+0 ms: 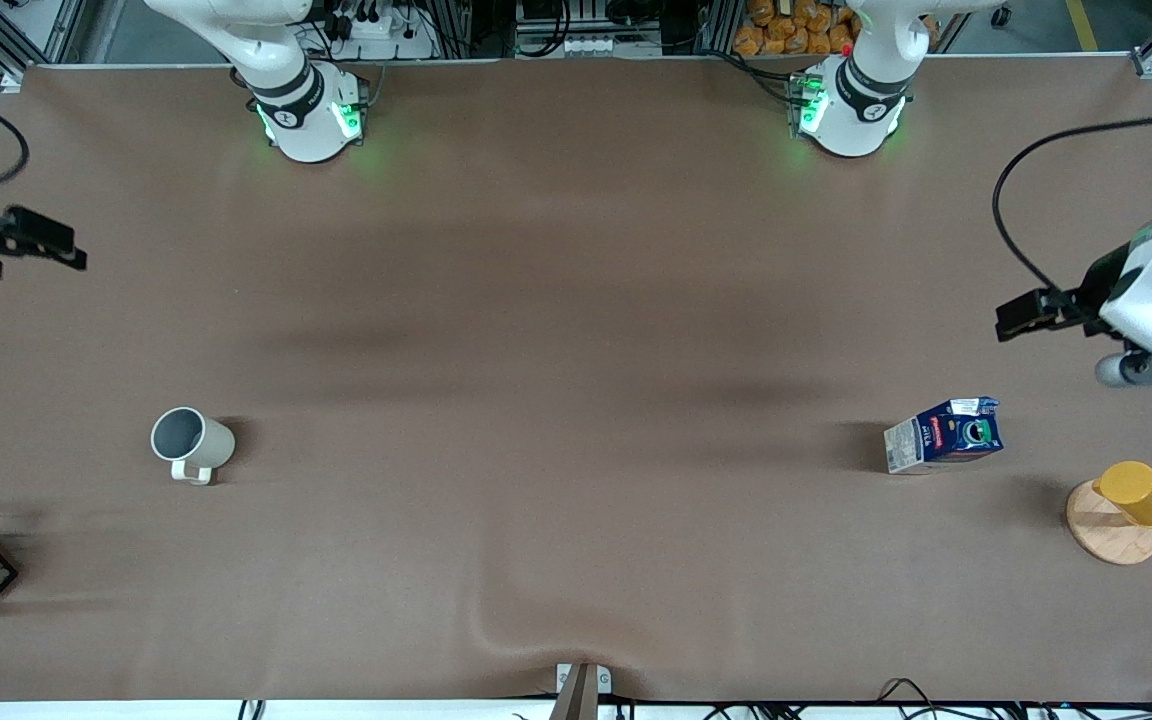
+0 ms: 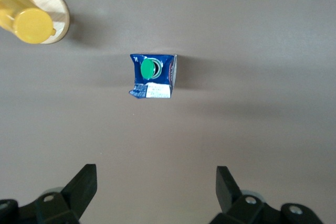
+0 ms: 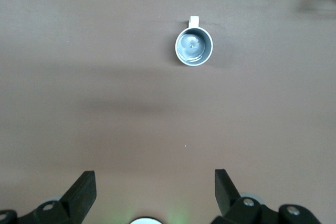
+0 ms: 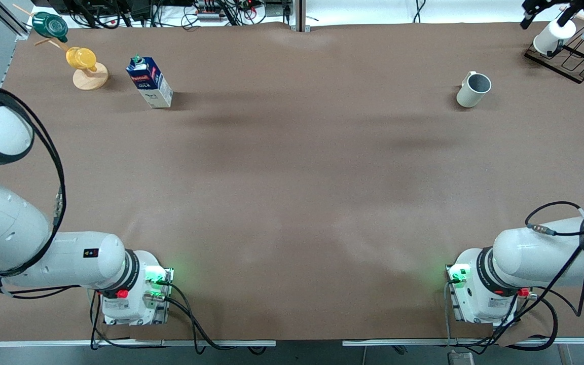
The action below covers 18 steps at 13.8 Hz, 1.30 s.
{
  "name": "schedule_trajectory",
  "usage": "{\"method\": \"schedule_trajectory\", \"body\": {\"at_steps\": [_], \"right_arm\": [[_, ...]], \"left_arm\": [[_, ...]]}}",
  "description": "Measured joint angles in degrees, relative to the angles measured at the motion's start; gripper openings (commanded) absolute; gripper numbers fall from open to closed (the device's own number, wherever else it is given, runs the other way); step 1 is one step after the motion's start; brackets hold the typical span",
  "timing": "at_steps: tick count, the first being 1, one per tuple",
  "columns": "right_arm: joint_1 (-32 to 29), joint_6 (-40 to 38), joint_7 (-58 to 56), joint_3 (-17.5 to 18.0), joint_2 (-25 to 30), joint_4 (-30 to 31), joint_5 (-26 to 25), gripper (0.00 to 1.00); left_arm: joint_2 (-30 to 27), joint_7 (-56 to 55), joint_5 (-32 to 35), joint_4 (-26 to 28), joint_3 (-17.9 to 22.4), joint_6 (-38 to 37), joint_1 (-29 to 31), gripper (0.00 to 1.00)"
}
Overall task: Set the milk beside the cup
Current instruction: 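Reach the left gripper to the milk carton while the right gripper reaches the mug, then grasp the milk carton with the left gripper while the right gripper grasps the mug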
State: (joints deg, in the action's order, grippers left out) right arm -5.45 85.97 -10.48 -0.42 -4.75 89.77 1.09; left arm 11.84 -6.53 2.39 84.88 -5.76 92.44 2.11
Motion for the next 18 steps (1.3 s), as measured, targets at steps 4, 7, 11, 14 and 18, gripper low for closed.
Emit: {"method": "schedule_trajectory", "body": {"at_steps": [4, 7, 11, 14, 18], "right_arm": [[-1.2, 6.6, 0.0, -0.1, -9.0, 0.2, 0.0, 1.00], [-2.1, 15.9, -0.2, -0.1, -16.2, 0.3, 0.0, 1.00], [-3.7, 24.3, -2.3, -0.2, -24.7, 0.3, 0.0, 1.00], [-6.0, 29.5, -6.9, -0.2, -28.6, 0.2, -0.1, 1.00], [-7.5, 30.9, -10.5, -0.2, -31.5, 0.1, 0.0, 1.00]], "left_arm": [[2.7, 2.1, 0.0, 0.6, 0.0, 4.0, 1.3, 1.00], [4.0, 2.8, 0.0, 3.4, 0.0, 9.6, 2.8, 1.00], [8.3, 2.9, 0.0, 4.8, 0.0, 15.5, 3.2, 1.00], [12.0, 2.9, 0.0, 4.9, -0.1, 17.8, 3.1, 1.00], [13.9, 3.7, 0.0, 4.9, 0.0, 18.2, 3.4, 1.00]]}}
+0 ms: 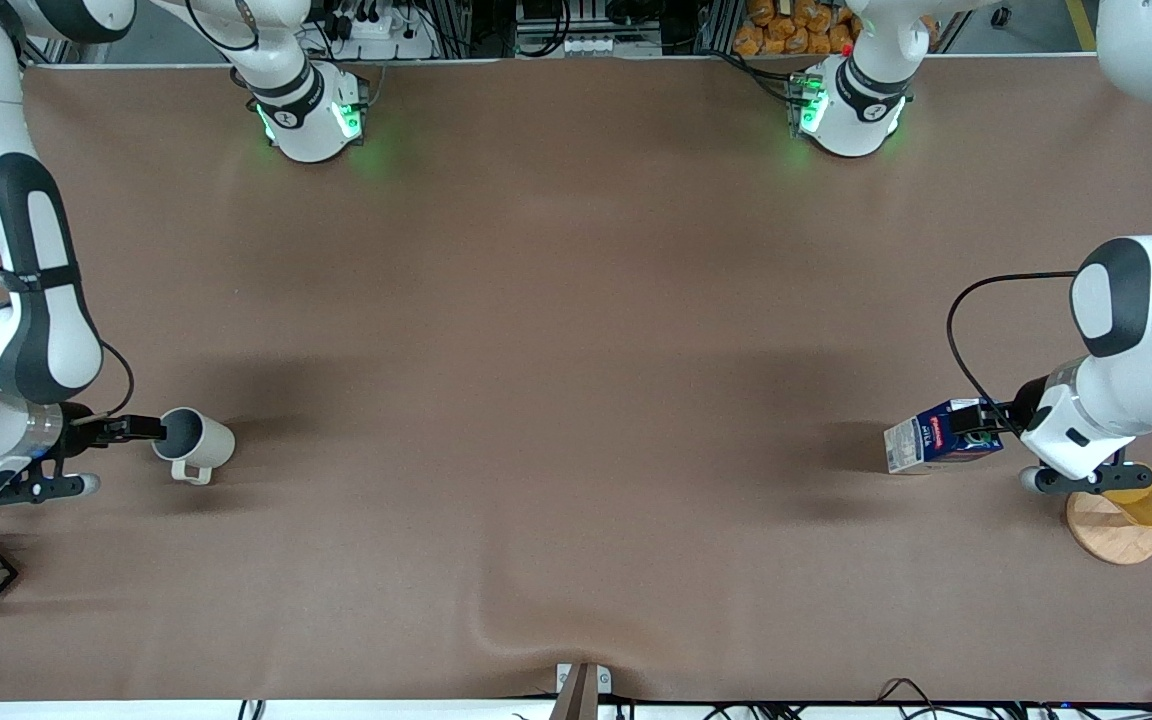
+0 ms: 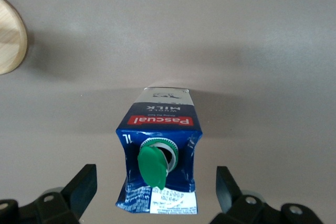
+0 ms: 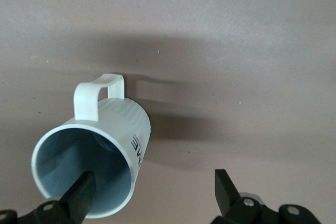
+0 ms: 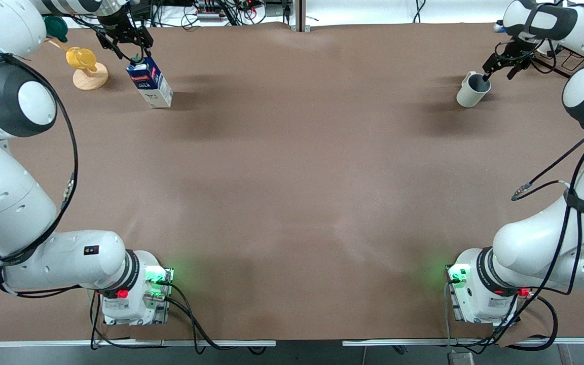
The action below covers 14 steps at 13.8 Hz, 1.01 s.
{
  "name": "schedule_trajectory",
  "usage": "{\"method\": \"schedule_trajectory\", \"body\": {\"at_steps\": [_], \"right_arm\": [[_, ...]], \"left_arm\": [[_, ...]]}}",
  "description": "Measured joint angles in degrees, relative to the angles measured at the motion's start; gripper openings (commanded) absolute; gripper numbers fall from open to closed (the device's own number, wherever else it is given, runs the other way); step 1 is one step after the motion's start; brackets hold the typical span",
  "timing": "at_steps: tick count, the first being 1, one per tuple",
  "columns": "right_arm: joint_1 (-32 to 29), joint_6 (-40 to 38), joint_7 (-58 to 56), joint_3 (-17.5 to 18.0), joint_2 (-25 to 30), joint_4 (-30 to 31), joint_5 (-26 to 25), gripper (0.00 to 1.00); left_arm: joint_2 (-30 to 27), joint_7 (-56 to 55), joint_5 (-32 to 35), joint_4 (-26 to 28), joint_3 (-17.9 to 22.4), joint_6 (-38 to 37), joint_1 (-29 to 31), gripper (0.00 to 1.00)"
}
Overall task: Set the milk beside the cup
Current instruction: 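Grasp the milk carton with the left gripper while the right gripper grasps the mug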
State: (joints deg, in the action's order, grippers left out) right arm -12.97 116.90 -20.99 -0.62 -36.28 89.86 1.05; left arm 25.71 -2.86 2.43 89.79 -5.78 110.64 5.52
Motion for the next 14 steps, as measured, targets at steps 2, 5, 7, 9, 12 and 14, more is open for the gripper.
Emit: {"method": "schedule_trajectory", "body": {"at_steps": [2, 5, 7, 9, 12, 14], "right_arm": [[0.0, 0.0, 0.0, 0.2, -1.0, 0.0, 0.0, 0.94], [0.1, 0.3, 0.0, 0.4, -2.3, 0.0, 0.0, 0.00], [0.2, 1.5, 0.0, 0.5, -3.2, 0.0, 0.0, 0.00], [0.2, 1.9, 0.0, 0.5, -3.4, 0.0, 0.0, 0.00], [0.2, 1.9, 0.0, 0.7, -3.4, -0.5, 0.0, 0.00], [0.3, 1.9, 0.0, 1.0, -3.3, -1.1, 0.0, 0.00]], "left_arm": [[0.4, 0.5, 0.0, 0.0, 0.0, 0.0, 0.1, 1.00], [1.3, 0.6, 0.0, 0.1, 0.0, 0.0, 0.1, 1.00], [1.9, 0.6, 0.0, 0.1, 0.1, 0.0, 0.1, 1.00], [2.0, 0.6, 0.0, 0.1, 0.1, 0.0, 0.1, 1.00], [2.0, 0.6, 0.0, 0.1, 0.1, 0.0, 0.2, 1.00], [2.2, 0.6, 0.0, 0.1, 0.1, 0.0, 0.2, 1.00]]}}
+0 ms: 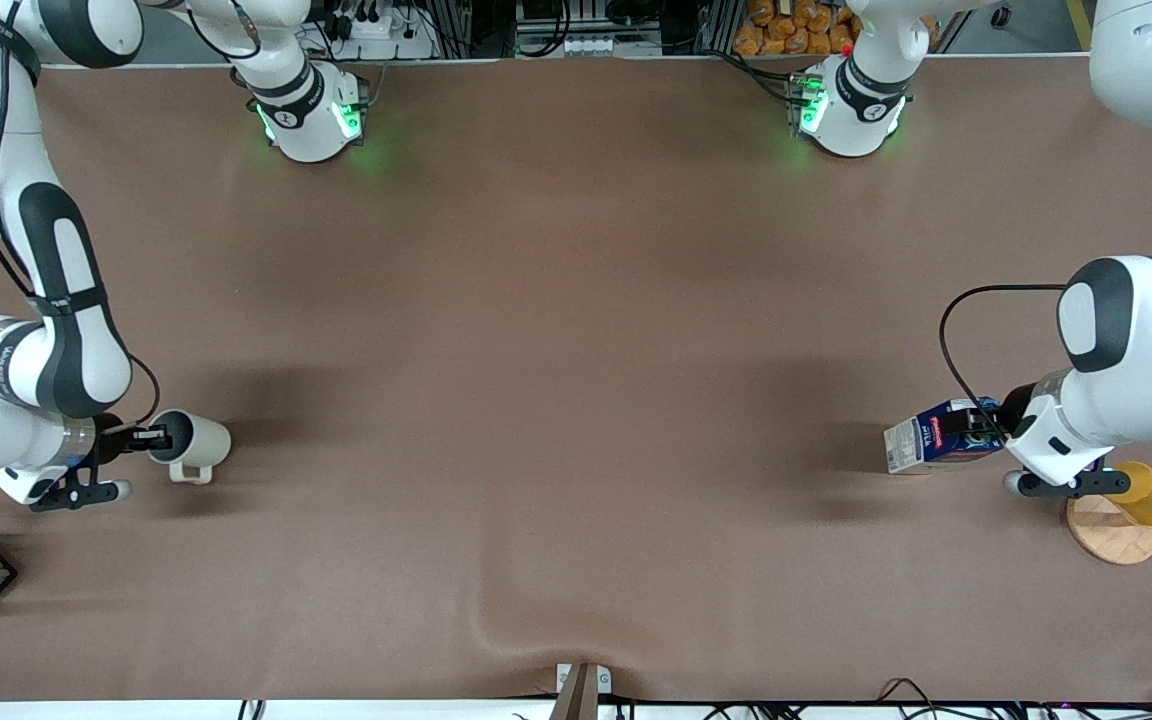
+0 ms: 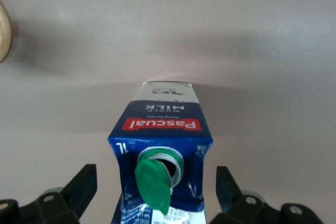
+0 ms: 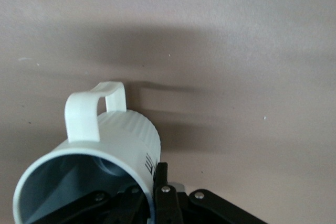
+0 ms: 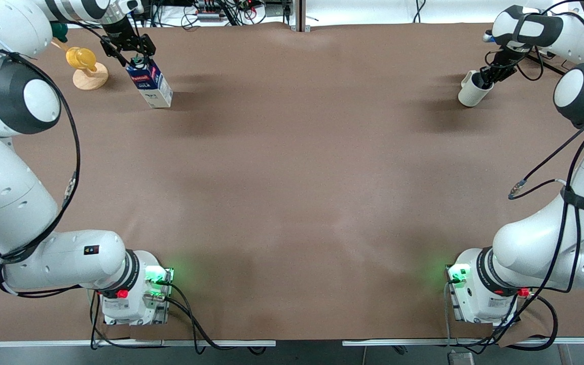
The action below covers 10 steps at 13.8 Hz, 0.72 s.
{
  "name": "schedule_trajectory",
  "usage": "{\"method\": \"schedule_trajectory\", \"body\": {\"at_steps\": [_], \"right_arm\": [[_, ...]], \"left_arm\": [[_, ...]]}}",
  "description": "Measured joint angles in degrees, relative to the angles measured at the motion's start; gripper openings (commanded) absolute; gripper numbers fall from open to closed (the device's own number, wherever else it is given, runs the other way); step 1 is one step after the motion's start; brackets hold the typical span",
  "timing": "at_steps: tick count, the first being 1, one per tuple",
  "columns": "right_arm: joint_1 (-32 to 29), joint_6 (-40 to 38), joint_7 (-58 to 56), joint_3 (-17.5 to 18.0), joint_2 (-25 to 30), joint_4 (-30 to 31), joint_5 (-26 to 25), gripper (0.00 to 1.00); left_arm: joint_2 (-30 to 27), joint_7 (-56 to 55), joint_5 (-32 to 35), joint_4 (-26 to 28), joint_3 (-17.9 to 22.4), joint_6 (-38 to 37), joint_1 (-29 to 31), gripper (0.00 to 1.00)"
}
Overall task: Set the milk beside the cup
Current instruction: 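Grasp the milk carton with the left gripper while the right gripper grasps the mug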
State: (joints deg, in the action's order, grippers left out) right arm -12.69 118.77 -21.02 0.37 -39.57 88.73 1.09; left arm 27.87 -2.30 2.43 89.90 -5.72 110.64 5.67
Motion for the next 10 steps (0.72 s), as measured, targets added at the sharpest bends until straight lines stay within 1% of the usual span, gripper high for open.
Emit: {"method": "schedule_trajectory", "body": {"at_steps": [2, 3, 5, 6, 8, 10], "right_arm": [[0.2, -0.6, 0.0, 0.8, 0.6, -0.8, 0.0, 0.00], [0.5, -2.1, 0.0, 1.5, 1.2, -1.2, 0.0, 0.00], [1.6, -5.9, 1.7, 4.0, 3.1, -1.6, 0.1, 0.00], [2.3, -7.6, 4.7, 5.6, 4.0, -1.6, 0.3, 0.00], [3.7, -10.4, 12.2, 10.5, 5.1, -1.6, 1.4, 0.00], [4.9, -11.3, 17.4, 15.6, 5.2, -1.5, 2.1, 0.00]], "left_arm": [[0.1, 0.0, 0.0, 0.0, 0.0, 0.0, 0.0, 0.95], [0.2, 0.0, 0.0, 0.0, 0.0, 0.0, 0.0, 0.91], [0.3, 0.1, 0.0, 0.0, 0.0, 0.0, 0.0, 0.82], [0.4, 0.1, 0.0, 0.0, 0.0, 0.0, 0.0, 0.78], [0.5, 0.1, 0.0, 0.0, 0.0, 0.0, 0.0, 0.70], [0.6, 0.1, 0.0, 0.0, 0.0, 0.0, 0.1, 0.56]]}}
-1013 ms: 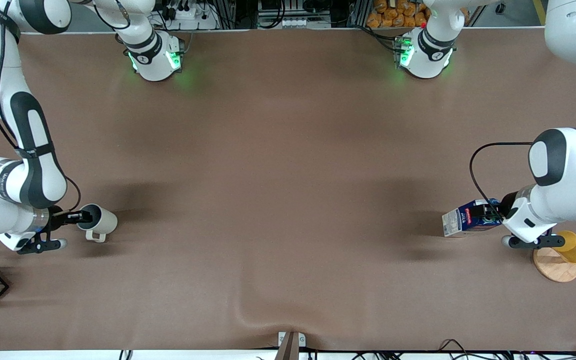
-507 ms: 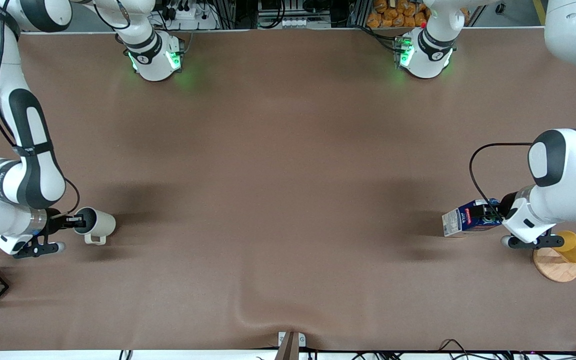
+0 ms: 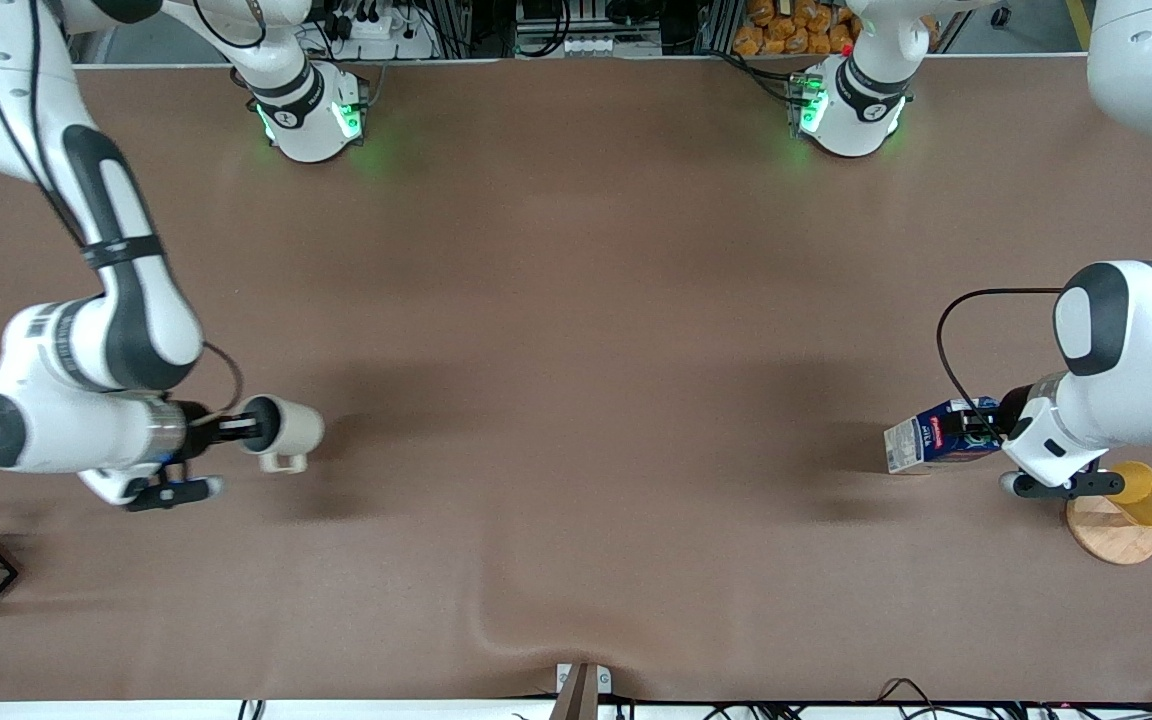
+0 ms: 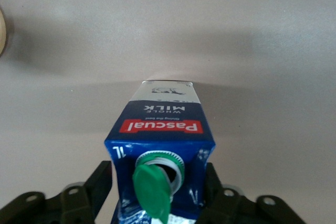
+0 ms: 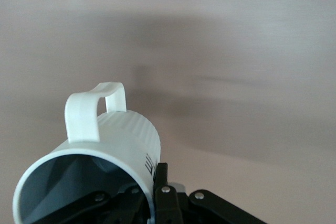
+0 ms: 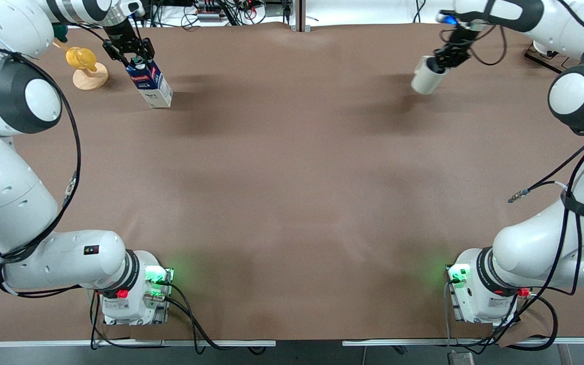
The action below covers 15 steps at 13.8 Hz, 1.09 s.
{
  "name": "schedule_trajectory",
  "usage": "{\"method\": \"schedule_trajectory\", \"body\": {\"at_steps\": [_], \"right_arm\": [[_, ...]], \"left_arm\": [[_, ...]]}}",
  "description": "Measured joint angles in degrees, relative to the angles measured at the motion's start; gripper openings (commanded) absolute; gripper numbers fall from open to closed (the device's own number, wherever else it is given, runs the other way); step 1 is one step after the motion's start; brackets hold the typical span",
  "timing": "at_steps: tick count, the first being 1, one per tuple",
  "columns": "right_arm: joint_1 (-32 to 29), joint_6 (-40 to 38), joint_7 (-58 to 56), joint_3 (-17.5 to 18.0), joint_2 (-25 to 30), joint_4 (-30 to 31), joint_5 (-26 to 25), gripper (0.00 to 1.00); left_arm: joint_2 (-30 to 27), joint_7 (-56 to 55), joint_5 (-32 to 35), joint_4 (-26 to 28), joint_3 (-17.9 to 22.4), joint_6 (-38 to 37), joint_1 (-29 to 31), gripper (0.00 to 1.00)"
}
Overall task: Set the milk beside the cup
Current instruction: 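Grasp the milk carton with the left gripper while the right gripper grasps the mug, then lift the carton with the left gripper while the right gripper sets the mug down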
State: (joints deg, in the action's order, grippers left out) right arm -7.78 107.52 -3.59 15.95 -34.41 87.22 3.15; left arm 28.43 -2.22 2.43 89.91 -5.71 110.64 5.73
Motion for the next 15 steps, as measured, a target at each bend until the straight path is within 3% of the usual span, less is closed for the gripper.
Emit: {"method": "schedule_trajectory", "body": {"at_steps": [3, 9, 15], "right_arm": [[5.2, 0.0, 6.5, 3.4, 0.0, 0.3, 0.2, 0.00], [21.7, 7.6, 29.5, 3.5, -0.5, 0.5, -0.3, 0.00], [26.3, 13.7, 38.2, 2.9, -4.4, 1.2, -5.9, 0.00]], "left_arm": [[0.0, 0.1, 0.0, -0.1, 0.0, 0.0, 0.0, 0.46], [-1.1, 0.5, 0.0, -1.5, -0.5, 0.0, -0.4, 0.46], [-5.8, -0.5, 0.0, -1.6, -4.9, -2.8, -0.9, 0.47]]}}
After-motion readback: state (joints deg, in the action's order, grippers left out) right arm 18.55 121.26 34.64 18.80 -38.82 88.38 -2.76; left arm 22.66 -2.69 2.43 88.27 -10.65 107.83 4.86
